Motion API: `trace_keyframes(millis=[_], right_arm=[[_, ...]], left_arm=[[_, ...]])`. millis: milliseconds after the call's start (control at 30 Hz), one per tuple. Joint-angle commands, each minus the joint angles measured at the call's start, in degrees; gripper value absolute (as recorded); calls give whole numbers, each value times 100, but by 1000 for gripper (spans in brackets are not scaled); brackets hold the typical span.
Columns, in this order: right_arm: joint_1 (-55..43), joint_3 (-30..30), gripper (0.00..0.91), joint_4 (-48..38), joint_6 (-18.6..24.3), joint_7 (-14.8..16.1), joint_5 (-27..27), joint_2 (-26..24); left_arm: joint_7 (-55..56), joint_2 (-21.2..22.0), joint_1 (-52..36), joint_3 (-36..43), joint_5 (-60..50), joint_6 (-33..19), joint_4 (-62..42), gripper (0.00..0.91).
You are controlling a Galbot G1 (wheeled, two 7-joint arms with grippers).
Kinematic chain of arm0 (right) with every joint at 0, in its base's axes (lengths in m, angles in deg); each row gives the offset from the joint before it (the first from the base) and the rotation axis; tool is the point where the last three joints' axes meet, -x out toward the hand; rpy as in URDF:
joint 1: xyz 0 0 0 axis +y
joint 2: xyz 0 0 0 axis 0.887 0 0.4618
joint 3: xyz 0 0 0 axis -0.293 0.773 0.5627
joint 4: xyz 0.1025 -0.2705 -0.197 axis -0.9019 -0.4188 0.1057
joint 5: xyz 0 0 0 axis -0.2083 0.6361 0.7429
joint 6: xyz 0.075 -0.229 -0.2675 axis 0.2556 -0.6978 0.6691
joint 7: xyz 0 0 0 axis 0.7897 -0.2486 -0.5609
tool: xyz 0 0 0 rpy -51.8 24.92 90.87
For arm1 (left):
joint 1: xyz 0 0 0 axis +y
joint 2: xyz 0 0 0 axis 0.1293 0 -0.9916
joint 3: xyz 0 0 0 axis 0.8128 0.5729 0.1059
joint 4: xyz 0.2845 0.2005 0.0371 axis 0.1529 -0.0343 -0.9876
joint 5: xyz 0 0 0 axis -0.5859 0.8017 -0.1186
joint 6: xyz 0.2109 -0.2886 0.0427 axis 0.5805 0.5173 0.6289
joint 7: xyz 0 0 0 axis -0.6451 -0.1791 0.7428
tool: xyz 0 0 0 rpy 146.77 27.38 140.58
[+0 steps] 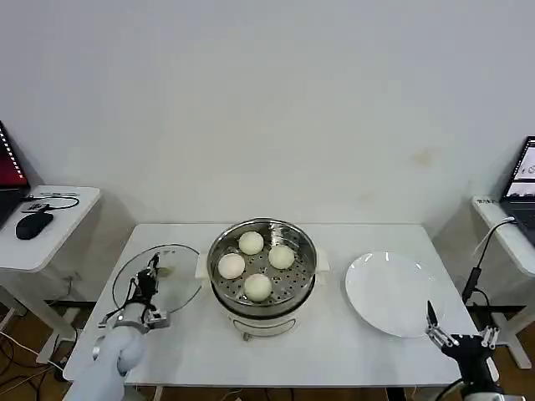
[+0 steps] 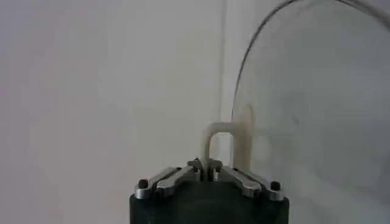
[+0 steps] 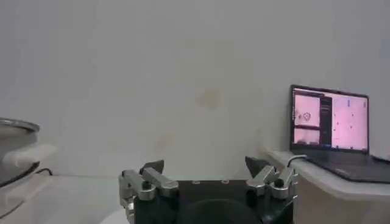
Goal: Take steamed baozi put them in steamer then cover it.
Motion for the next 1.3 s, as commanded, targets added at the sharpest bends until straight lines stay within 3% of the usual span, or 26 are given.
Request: trace_keyframes(millis=[33, 200, 433, 567, 733, 867, 967, 1100, 1300], right_arm=[[-119, 116, 907, -74, -95, 11, -40, -205], [-186, 159, 907, -124, -83, 23, -43, -317], [-412, 93, 907, -333, -27, 31, 100, -567], [-523, 255, 907, -365, 67, -80, 258, -509], [-640, 350, 907, -485, 46, -337, 598, -243], [-690, 314, 907, -610, 40, -543, 716, -188], [-753, 330, 907, -733, -14, -630, 479, -292], [-1036, 429, 907, -891, -141, -727, 592, -315], [-1207, 802, 907, -1054, -317, -694, 815, -301]], left_arm=[[124, -112, 1268, -999, -232, 119, 1904, 0], [-302, -522, 1756, -1289, 495, 559, 3246, 0], [-740, -894, 1989, -1194, 678, 1109, 4162, 0], [-955, -869, 1516, -713, 540, 1444, 4078, 0], [-1293, -862, 610, 523, 635, 2230, 3903, 0], [-1529, -487, 94, 1086, 350, 2590, 3867, 0], [-1853, -26, -292, 1576, -213, 2811, 3811, 0], [-2259, 649, -473, 2031, -1115, 2909, 3643, 0], [-2791, 1021, -547, 2170, -1791, 2980, 3570, 0]])
